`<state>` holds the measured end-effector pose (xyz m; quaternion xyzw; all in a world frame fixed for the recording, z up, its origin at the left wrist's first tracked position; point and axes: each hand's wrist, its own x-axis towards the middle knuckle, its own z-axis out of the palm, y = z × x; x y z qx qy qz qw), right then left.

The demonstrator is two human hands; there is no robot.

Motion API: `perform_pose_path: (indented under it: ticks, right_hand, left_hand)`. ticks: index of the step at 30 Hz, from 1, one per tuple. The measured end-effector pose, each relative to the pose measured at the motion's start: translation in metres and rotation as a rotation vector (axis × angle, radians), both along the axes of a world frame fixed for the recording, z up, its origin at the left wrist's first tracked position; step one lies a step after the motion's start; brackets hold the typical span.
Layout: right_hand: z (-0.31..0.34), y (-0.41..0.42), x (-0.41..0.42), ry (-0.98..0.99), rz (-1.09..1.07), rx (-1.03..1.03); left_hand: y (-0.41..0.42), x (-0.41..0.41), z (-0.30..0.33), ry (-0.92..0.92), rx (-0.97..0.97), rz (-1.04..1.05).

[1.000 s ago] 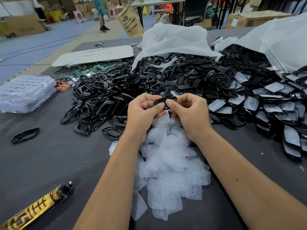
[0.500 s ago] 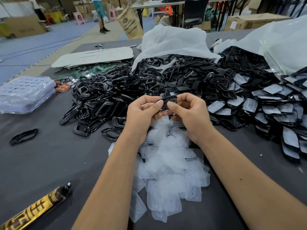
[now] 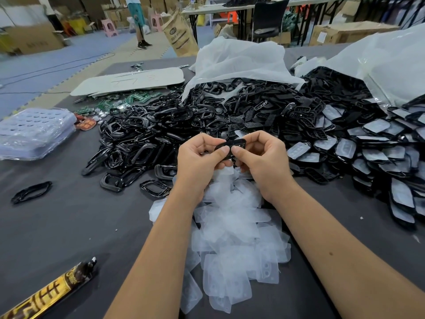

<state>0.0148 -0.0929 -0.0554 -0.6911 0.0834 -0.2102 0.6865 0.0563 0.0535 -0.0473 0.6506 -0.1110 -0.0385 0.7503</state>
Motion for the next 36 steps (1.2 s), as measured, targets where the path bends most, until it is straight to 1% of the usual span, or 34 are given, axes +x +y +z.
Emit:
perform_pose_path:
  ticks: [2, 5, 9, 11, 14, 15, 16, 18, 22, 26, 31, 36]
  right_hand:
    - [-0.002, 0.003, 0.000, 0.000, -0.083, -0.114]
    - [-0.002, 0.008, -0.001, -0.001, -0.152, -0.243]
    - [-0.002, 0.008, 0.001, 0.006, -0.183, -0.305]
    - [-0.002, 0.008, 0.002, 0.031, -0.158, -0.426]
    - [-0.002, 0.014, 0.001, 0.073, -0.053, -0.696]
    - [-0.003, 0.016, 0.002, 0.077, -0.029, -0.754]
    - [-0.003, 0.016, 0.002, 0.072, -0.019, -0.765]
    - [-0.003, 0.014, 0.001, 0.059, -0.032, -0.685]
    - [-0.004, 0.006, 0.002, 0.002, -0.059, -0.432]
    - [-0.006, 0.003, 0.002, -0.051, -0.056, -0.196]
    - [-0.003, 0.002, 0.003, -0.082, 0.032, 0.124]
    - [-0.004, 0.000, 0.004, -0.091, 0.029, 0.189]
  left_hand:
    - [0.001, 0.001, -0.001, -0.070, 0.058, 0.038]
    - [0.002, 0.004, -0.002, -0.140, 0.109, 0.080]
    - [0.006, 0.009, -0.004, -0.163, 0.074, 0.188]
    - [0.007, 0.011, -0.004, -0.149, 0.042, 0.282]
    - [0.008, 0.012, -0.004, -0.132, -0.008, 0.377]
    - [0.008, 0.012, -0.004, -0.119, -0.031, 0.392]
    - [0.008, 0.012, -0.003, -0.105, -0.052, 0.402]
    - [0.008, 0.012, -0.003, -0.080, -0.080, 0.408]
    - [0.008, 0.011, -0.002, -0.046, -0.093, 0.381]
    - [0.007, 0.009, -0.003, -0.054, -0.024, 0.308]
    - [0.006, 0.008, -0.003, -0.086, 0.038, 0.232]
    - [0.005, 0.006, -0.003, -0.028, -0.004, 0.186]
